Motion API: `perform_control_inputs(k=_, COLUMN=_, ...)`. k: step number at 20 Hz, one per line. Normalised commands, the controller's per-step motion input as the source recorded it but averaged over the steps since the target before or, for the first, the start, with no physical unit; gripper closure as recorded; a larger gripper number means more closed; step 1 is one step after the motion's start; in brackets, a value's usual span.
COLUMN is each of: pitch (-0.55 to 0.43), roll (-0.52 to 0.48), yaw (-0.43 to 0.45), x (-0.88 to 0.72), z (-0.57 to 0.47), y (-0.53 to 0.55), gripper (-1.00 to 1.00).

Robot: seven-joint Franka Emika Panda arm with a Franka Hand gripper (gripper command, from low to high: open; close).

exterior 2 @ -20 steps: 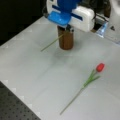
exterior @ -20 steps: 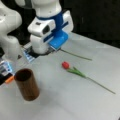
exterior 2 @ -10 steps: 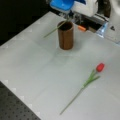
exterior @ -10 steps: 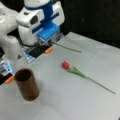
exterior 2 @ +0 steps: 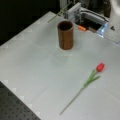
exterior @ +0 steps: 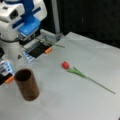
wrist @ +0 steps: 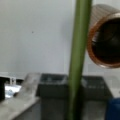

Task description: Flower insertion into a vase

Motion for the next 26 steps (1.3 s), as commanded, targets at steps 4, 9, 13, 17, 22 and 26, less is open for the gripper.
perform_control_inputs(k=4, pitch=-0.125, roll=-0.093, yaw=0.055, x=-0.64, z=-0.21, y=-0.34, gripper=1.0)
perform_control_inputs(k=9, pitch=-0.137, roll=-0.118, yaw=0.015, x=-0.68, z=-0.21, y=-0.36, gripper=1.0)
perform_control_inputs(k=13, pitch=-0.121, roll=-0.133, yaw=0.054, x=-0.62, z=-0.21, y=-0.35, gripper=1.0)
perform_control_inputs(k=17, pitch=-0.105, roll=-0.116, yaw=0.086, x=-0.47, z=-0.21, y=-0.28, gripper=1.0)
perform_control_inputs(k=22, pitch=-0.094, roll=-0.12, yaw=0.093, x=-0.23, z=-0.17, y=-0.1, gripper=1.0)
perform_control_inputs(k=26, pitch=-0.029, roll=-0.136, yaw=0.098, x=-0.11, z=-0.1, y=0.01, gripper=1.0)
